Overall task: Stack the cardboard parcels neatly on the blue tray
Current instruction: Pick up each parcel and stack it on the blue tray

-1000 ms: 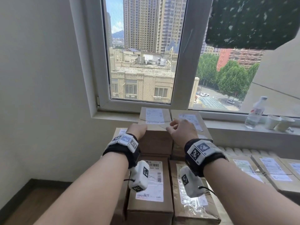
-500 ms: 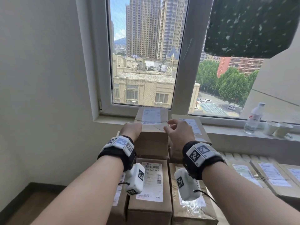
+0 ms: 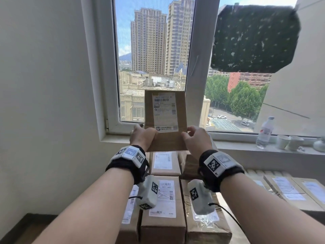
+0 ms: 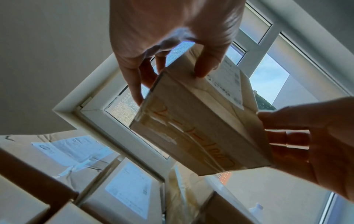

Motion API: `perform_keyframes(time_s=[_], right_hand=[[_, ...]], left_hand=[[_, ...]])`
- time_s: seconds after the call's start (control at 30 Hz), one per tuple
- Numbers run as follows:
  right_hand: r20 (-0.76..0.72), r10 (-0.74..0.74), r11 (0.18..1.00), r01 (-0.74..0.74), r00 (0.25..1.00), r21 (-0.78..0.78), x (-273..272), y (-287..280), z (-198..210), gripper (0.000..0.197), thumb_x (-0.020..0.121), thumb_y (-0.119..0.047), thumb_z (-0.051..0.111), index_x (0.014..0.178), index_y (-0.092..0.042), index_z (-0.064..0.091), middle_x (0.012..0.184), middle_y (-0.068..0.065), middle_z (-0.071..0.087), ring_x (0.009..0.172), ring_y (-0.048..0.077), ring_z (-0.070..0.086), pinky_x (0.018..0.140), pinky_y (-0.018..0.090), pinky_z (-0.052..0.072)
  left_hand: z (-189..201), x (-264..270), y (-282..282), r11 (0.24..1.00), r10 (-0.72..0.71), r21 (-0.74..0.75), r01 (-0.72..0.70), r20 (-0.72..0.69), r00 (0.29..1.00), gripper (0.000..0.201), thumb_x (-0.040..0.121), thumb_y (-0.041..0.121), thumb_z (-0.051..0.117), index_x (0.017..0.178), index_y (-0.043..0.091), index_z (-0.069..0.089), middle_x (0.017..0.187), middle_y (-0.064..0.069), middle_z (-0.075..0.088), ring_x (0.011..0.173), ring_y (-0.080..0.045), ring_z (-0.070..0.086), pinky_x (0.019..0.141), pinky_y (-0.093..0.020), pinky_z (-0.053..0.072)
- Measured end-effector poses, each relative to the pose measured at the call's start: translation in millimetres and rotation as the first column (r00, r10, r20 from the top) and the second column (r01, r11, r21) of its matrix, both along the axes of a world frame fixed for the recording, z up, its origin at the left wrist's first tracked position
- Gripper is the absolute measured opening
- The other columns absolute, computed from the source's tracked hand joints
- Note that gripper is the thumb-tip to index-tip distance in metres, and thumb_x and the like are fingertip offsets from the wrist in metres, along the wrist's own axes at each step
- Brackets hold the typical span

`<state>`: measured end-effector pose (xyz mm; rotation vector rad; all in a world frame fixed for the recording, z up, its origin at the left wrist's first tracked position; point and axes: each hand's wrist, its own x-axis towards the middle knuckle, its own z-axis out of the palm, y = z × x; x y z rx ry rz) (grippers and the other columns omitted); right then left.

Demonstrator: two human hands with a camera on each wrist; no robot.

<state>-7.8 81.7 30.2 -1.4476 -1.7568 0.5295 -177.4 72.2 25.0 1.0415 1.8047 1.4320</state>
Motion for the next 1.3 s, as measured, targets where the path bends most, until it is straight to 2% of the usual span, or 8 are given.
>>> perform_keyframes(time_s=[0.13, 0.27, 0.4, 0.57, 0.8, 0.97, 1.2, 1.3], right_hand=[[-0.011, -0.05, 0.999, 0.05, 0.999, 0.019, 10.5, -6.0, 6.6, 0.031, 0.096, -0.022, 0.055, 0.125, -0.011, 0.061, 0.115, 0.006, 0.067, 0.105, 0.023, 0.061, 0.094, 0.037, 0.05], [-0.057, -0.08, 0.997, 0.081, 0.995, 0.014, 25.8, -13.1, 9.7, 0.026, 0.094, -0.016, 0.054, 0.119, -0.011, 0.061, 0.107, 0.003, 0.064, 0.098, 0.02, 0.058, 0.085, 0.031, 0.047], [-0.127, -0.125, 0.992, 0.126, 0.984, 0.001, 47.0, -21.3, 5.9, 0.02, 0.091, -0.015, 0.054, 0.11, -0.012, 0.061, 0.103, 0.004, 0.065, 0.096, 0.021, 0.059, 0.081, 0.032, 0.046], [-0.205, -0.177, 0.984, 0.18, 0.963, -0.007, 86.1, -29.6, 2.9, 0.016, 0.092, -0.028, 0.057, 0.099, -0.014, 0.059, 0.091, 0.0, 0.062, 0.089, 0.021, 0.06, 0.074, 0.032, 0.045], [-0.296, -0.218, 0.974, 0.229, 0.93, 0.0, 152.2, -33.8, -2.9, 0.031, 0.094, -0.047, 0.053, 0.105, -0.018, 0.059, 0.1, 0.001, 0.065, 0.094, 0.02, 0.062, 0.085, 0.039, 0.051], [-0.391, -0.19, 0.981, 0.185, 0.901, -0.051, 210.9, -34.9, -11.1, 0.084, 0.064, -0.081, 0.042, 0.119, -0.02, 0.058, 0.11, 0.003, 0.068, 0.104, 0.024, 0.064, 0.097, 0.051, 0.049], [-0.424, -0.244, 0.97, 0.227, 0.872, -0.091, 319.3, -51.3, -15.7, 0.093, 0.062, -0.085, 0.04, 0.125, -0.02, 0.056, 0.115, 0.005, 0.068, 0.108, 0.027, 0.063, 0.1, 0.051, 0.048], [-0.442, -0.254, 0.967, 0.234, 0.861, -0.1, 367.9, -52.7, -25.3, 0.092, 0.063, -0.087, 0.042, 0.125, -0.021, 0.056, 0.119, 0.006, 0.067, 0.111, 0.027, 0.062, 0.101, 0.051, 0.047]], left_hand=[[2.1, 5.6, 4.0, 0.994, -0.088, 0.078, 0.08, 0.106, 0.99, 0.082, 0.04, 0.051, 0.063, 0.114, 0.016, 0.054, 0.118, -0.011, 0.06, 0.106, -0.03, 0.06, 0.092, -0.053, 0.052], [11.9, 19.7, -3.6, 0.985, -0.117, 0.144, 0.095, 0.158, 0.98, 0.068, 0.045, 0.065, 0.063, 0.095, 0.023, 0.046, 0.113, -0.011, 0.057, 0.104, -0.029, 0.059, 0.09, -0.053, 0.053], [8.9, 34.9, -1.8, 0.967, -0.212, 0.187, 0.173, 0.217, 0.953, 0.068, 0.052, 0.065, 0.068, 0.097, 0.022, 0.042, 0.114, -0.014, 0.061, 0.104, -0.029, 0.062, 0.091, -0.052, 0.054], [6.5, 71.2, -0.8, 0.943, -0.299, 0.219, 0.25, 0.232, 0.926, 0.096, 0.037, 0.076, 0.07, 0.107, 0.016, 0.044, 0.111, -0.012, 0.063, 0.1, -0.026, 0.065, 0.089, -0.047, 0.056], [-0.1, 132.6, 18.5, 0.891, -0.436, 0.252, 0.378, 0.24, 0.867, 0.115, 0.036, 0.085, 0.074, 0.119, 0.008, 0.053, 0.111, -0.015, 0.069, 0.096, -0.031, 0.07, 0.081, -0.05, 0.06], [-3.9, 198.9, 27.8, 0.847, -0.518, 0.291, 0.445, 0.257, 0.816, 0.121, 0.037, 0.085, 0.075, 0.124, 0.003, 0.055, 0.111, -0.018, 0.07, 0.094, -0.032, 0.072, 0.069, -0.041, 0.061], [-13.6, 315.3, 20.3, 0.801, -0.594, 0.299, 0.518, 0.286, 0.752, 0.11, 0.046, 0.074, 0.076, 0.124, 0.0, 0.055, 0.111, -0.021, 0.07, 0.096, -0.034, 0.071, 0.07, -0.04, 0.061], [-19.8, 363.3, 12.0, 0.77, -0.635, 0.301, 0.563, 0.276, 0.721, 0.103, 0.05, 0.071, 0.073, 0.121, -0.001, 0.06, 0.108, -0.021, 0.072, 0.096, -0.037, 0.071, 0.078, -0.048, 0.061]])
